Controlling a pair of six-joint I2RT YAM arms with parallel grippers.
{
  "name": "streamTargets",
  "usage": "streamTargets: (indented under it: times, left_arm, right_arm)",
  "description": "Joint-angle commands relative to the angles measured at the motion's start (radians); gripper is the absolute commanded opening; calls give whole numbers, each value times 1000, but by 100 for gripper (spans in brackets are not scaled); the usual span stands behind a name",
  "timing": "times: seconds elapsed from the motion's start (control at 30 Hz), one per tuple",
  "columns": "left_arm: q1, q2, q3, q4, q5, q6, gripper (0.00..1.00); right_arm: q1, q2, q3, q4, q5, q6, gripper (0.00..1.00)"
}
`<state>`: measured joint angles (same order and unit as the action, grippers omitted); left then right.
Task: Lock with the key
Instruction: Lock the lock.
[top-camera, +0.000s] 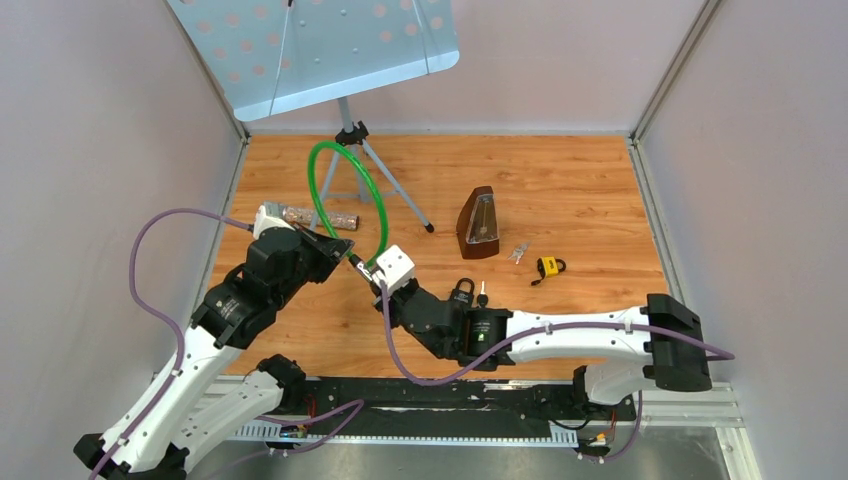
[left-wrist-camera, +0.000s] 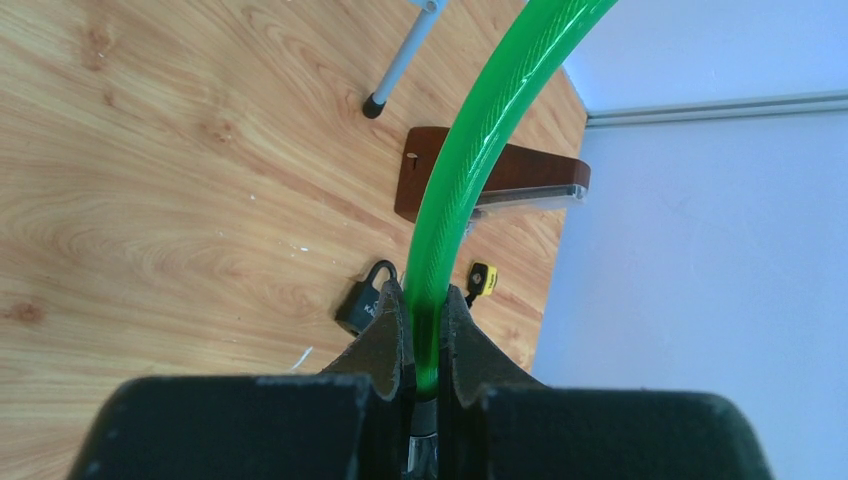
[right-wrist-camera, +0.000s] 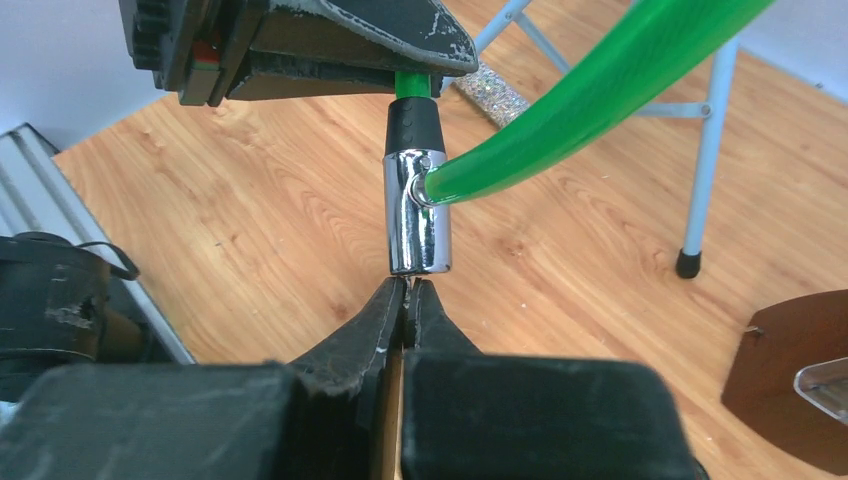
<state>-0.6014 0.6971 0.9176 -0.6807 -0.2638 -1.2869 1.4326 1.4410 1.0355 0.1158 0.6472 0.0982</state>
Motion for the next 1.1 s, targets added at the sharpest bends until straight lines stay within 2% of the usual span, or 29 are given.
streamTargets:
  times: [0.0, 0.03, 0.07, 0.13, 0.23, 0.4, 0.5, 0.73, 1.07]
  left_arm:
    - [-4, -22, 65, 64, -1, -20, 0]
    - [-4, -26, 59, 67, -3, -18, 0]
    - [-4, -29, 56, 75, -1, -15, 0]
    - [-4, -38, 46, 89, 1, -11, 0]
    - [-4, -54, 34, 98, 6, -10, 0]
    - [-4, -70, 27, 103, 7, -7, 0]
    - [-3, -74, 19, 109, 11, -13, 0]
    - [-3, -80, 24, 102, 14, -12, 0]
    - [-4, -89, 18, 99, 40, -24, 0]
  right_arm:
    - [-15, -35, 4, -40, 33, -19, 16]
    - [-16, -62, -10, -38, -6, 8, 36]
    - [-19, -87, -27, -32, -51, 43, 51]
    - [-34, -146, -66, -14, -150, 97, 73]
    - [-72, -221, -122, 21, -268, 193, 82]
    - [-128, -300, -190, 93, -421, 347, 82]
    - [-134, -301, -186, 116, -467, 378, 78]
    - [-134, -252, -129, 93, -443, 361, 55]
    - [-133, -151, -50, 95, -417, 253, 36]
